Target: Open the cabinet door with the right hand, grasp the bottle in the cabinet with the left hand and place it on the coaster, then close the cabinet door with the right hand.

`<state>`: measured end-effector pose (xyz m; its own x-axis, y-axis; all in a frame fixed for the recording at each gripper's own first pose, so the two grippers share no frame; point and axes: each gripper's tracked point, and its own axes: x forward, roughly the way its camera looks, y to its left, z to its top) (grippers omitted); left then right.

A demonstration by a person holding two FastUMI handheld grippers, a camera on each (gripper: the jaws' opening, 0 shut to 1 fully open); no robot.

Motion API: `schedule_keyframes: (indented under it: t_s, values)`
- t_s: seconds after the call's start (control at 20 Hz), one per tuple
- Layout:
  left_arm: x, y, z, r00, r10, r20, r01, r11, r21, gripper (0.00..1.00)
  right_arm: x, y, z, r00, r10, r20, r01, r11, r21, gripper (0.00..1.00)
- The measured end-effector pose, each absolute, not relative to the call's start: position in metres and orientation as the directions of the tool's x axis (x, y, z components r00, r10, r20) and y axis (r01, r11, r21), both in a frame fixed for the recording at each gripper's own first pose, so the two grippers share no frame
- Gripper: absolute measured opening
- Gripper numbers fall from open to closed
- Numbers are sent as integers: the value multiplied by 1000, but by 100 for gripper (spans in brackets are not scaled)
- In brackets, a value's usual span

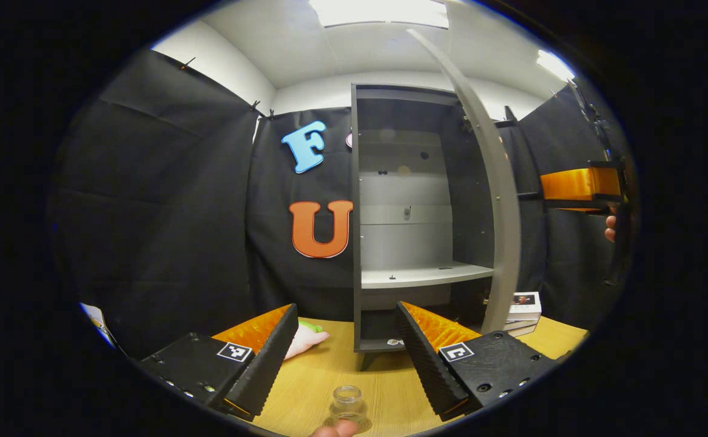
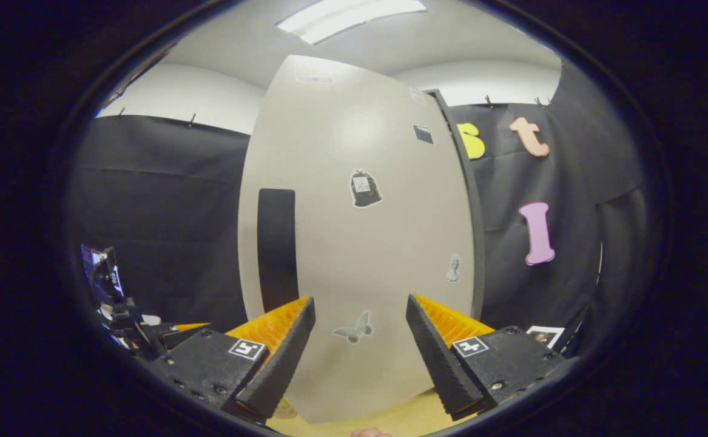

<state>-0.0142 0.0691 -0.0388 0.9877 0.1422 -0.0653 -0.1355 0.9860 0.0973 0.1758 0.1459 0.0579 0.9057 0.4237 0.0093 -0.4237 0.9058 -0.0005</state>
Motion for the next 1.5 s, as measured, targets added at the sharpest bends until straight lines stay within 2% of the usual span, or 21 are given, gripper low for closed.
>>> schedule_keyframes:
  t_s: [0.2, 0.3, 0.35, 0.45, 0.7, 0.75, 0.95, 1.2, 1.5]
  values:
    - [-18, 84, -40, 985, 159, -66, -154, 986, 66, 96, 215, 181, 43, 910, 416, -4, -414, 905, -99, 98]
    - [-19, 92, -40, 983, 171, -62, -167, 984, 66, 96, 230, 210, 28, 899, 439, -15, -438, 894, -95, 98]
    - [-21, 96, -41, 982, 178, -64, -173, 982, 70, 96, 240, 220, 24, 896, 444, -24, -444, 892, -84, 94]
    - [-22, 100, -42, 980, 186, -66, -181, 981, 68, 96, 251, 236, 20, 890, 454, -35, -456, 888, -63, 99]
    - [-26, 108, -44, 977, 199, -72, -196, 979, 54, 96, 252, 226, 21, 903, 428, -31, -429, 903, -34, 97]
    - [-26, 108, -45, 977, 200, -72, -197, 979, 55, 96, 248, 220, 23, 907, 420, -34, -421, 906, -36, 100]
    - [-24, 101, -45, 980, 188, -70, -186, 982, 37, 96, 226, 195, 35, 925, 380, -23, -380, 924, -34, 97]
    - [-23, 83, -37, 985, 162, -62, -161, 987, 20, 96, 185, 157, 57, 950, 312, 31, -310, 949, -61, 99]
    - [-22, 62, -28, 990, 136, -41, -135, 990, 30, 96, 133, 99, 57, 980, 199, 31, -197, 978, -65, 99]
